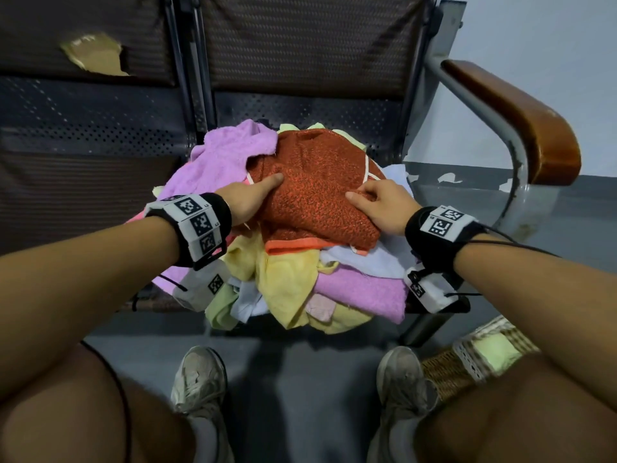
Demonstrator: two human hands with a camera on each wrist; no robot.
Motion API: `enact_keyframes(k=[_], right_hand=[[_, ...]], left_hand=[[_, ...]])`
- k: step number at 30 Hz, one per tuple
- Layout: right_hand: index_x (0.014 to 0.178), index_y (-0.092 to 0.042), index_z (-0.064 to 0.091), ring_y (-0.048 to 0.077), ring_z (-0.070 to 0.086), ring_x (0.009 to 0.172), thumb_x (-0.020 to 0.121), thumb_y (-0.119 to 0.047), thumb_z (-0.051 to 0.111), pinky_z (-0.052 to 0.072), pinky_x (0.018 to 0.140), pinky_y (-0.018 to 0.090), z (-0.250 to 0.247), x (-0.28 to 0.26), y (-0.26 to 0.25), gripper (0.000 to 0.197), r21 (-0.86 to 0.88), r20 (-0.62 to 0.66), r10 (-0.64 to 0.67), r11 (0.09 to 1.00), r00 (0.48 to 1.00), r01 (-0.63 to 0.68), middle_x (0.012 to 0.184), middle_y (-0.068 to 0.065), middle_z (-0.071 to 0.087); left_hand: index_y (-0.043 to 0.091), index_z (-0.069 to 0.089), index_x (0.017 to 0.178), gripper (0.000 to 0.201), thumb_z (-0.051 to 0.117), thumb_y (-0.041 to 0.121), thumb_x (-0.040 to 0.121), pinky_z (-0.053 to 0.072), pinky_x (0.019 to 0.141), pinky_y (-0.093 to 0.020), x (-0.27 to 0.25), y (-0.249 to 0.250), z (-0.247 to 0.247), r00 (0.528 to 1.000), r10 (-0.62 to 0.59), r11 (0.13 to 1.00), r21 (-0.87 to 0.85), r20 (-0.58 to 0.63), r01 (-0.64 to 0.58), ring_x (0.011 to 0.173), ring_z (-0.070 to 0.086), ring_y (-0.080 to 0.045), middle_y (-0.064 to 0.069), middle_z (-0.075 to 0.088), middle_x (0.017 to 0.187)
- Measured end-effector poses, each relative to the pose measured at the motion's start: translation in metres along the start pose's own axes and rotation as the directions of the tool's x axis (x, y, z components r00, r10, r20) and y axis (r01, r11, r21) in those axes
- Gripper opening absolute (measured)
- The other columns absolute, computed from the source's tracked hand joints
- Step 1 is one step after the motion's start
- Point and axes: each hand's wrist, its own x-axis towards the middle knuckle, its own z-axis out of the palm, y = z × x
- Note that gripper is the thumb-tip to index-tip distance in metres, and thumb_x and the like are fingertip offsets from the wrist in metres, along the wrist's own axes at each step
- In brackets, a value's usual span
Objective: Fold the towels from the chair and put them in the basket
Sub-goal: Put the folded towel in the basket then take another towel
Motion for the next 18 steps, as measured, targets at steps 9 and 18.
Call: enact_keyframes(k=[9, 18], right_hand=[[0.112, -0.011, 0.071, 0.024, 0.064, 0.104, 0.097, -0.029, 0.056, 0.049, 0.095, 0.035, -0.015, -0.004, -0.021, 0.027, -0.138, 0.009, 0.02, 0.99, 1.0, -0.019, 0.113, 0.007, 0.07], [0.133, -0.006, 0.056, 0.024, 0.068, 0.11, 0.091, -0.015, 0.068, 0.053, 0.099, 0.034, -0.038, -0.041, -0.095, 0.044, 0.722, 0.068, -0.008, 0.69, 0.998, -0.043, 0.123, 0.015, 0.069]], left_hand=[[0.011, 0.068, 0.101, 0.041, 0.083, 0.039, 0.075, 0.061, 0.06, -0.028, -0.011, 0.031, 0.007, 0.975, 0.205, 0.848, -0.481, -0.089, -0.223, 0.071, 0.068, -0.016, -0.003, 0.069, 0.091], [0.003, 0.062, 0.126, 0.049, 0.075, 0.026, 0.086, 0.047, 0.092, -0.05, -0.07, 0.062, -0.005, 0.874, 0.484, 0.652, -0.686, 0.051, -0.321, 0.101, 0.063, -0.033, -0.021, 0.067, 0.121]])
